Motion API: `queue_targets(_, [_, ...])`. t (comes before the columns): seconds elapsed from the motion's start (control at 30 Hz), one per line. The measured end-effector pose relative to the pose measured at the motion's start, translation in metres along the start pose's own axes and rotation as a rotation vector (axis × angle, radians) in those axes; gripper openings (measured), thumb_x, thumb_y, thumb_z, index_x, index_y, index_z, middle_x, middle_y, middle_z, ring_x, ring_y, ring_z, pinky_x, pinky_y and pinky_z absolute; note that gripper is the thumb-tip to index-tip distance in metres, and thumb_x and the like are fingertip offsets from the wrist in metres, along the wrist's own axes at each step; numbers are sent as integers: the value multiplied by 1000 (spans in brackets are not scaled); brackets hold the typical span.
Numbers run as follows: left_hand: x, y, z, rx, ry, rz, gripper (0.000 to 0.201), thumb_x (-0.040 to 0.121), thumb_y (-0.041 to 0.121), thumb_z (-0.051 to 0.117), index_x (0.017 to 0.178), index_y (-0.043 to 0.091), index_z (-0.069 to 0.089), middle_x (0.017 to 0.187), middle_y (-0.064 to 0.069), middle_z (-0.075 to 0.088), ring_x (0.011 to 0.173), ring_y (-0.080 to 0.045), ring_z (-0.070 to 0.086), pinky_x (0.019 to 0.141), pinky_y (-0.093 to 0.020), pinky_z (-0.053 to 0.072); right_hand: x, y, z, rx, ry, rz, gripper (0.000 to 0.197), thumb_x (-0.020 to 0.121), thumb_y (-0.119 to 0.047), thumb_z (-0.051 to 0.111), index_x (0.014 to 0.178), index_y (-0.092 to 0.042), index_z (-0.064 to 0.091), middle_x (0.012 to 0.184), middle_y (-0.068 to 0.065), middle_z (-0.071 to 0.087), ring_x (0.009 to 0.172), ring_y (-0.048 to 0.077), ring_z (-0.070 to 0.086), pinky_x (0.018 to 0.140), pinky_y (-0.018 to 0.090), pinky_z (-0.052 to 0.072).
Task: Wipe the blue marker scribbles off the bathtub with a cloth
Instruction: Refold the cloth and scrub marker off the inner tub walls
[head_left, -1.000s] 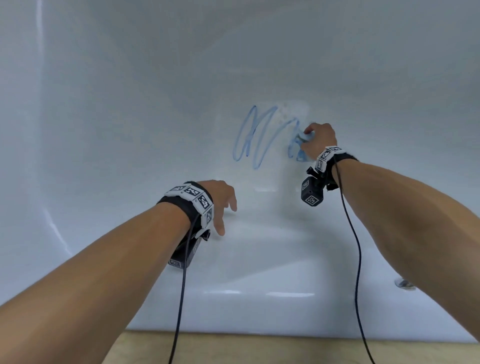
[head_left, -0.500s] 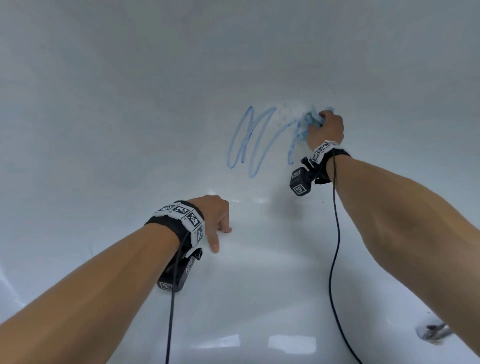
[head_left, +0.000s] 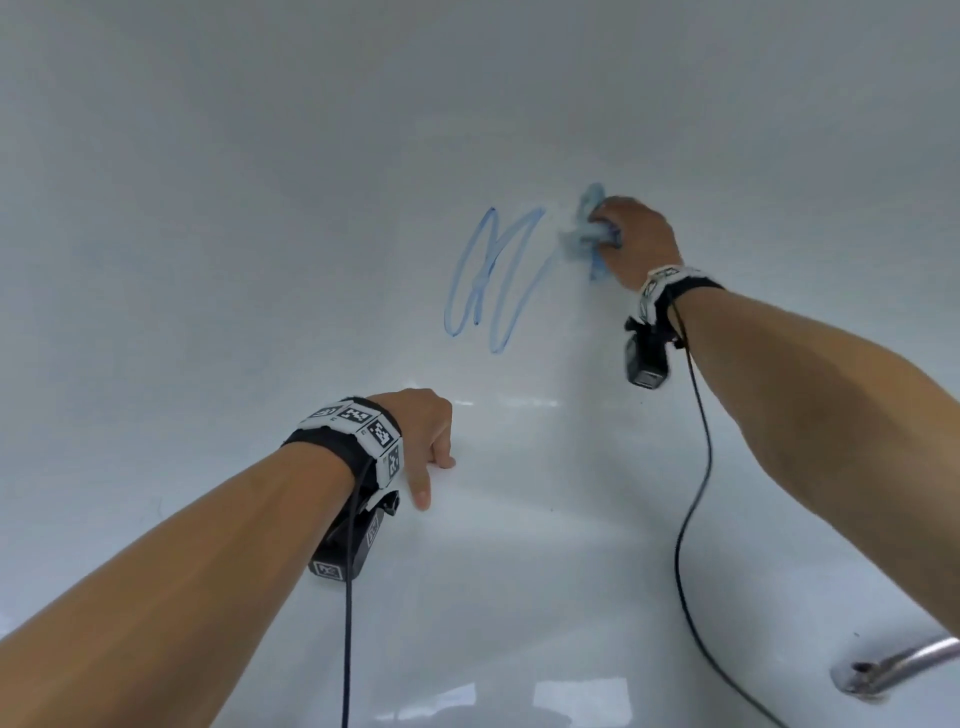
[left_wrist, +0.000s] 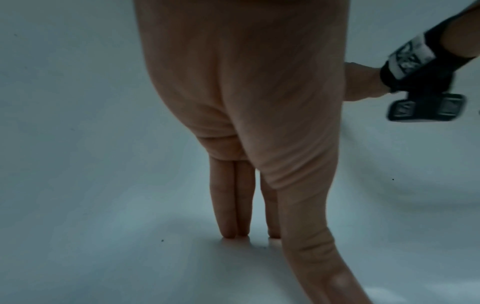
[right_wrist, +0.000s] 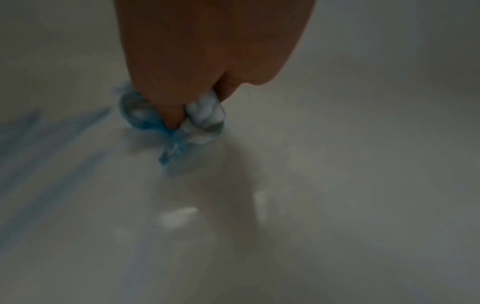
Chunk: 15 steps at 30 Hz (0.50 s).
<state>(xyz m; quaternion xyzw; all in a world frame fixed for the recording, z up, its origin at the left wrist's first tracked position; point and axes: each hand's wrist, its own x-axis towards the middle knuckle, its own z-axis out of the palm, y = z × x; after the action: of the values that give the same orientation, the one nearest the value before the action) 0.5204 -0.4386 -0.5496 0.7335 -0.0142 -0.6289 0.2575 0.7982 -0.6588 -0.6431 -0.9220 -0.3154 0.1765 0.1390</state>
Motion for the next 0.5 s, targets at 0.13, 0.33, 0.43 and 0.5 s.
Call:
queue_targets(0.13, [-5,1,2,-6,52,12,65,48,37,98,107,19,78,92,1,76,92,-15,72,82,-25,56,-32,-47,26,142,-29,40,41,81,-12,65,122,-17,68,133,4,63,118,23,61,96,34,50])
queue_targets(0.33, [-13,8,0,-7,40,21,63,49,37,98,104,15,78,80,9,65,80,-10,66,78,-19,53,-58,-57,14,-204,-538,-535,38,92,-24,65,130,-31,66,136,-13,61,120,16,59,100,33,47])
queue_targets(0.43, [-12,8,-4,0,48,29,62,46,37,98,102,16,79,80,14,67,80,-7,68,81,-23,57,-9,-34,-9,-184,-233,-413,26,84,-26,67,109,-18,73,100,-13,72,92,18,71,78,35,53])
queue_targets(0.5, [-11,7,-5,15,50,45,63,45,37,99,101,18,79,86,16,73,84,-5,71,82,-26,59,16,-23,-15,-43,1,-177,33,79,-13,64,112,-11,70,115,8,69,106,34,65,90,39,49])
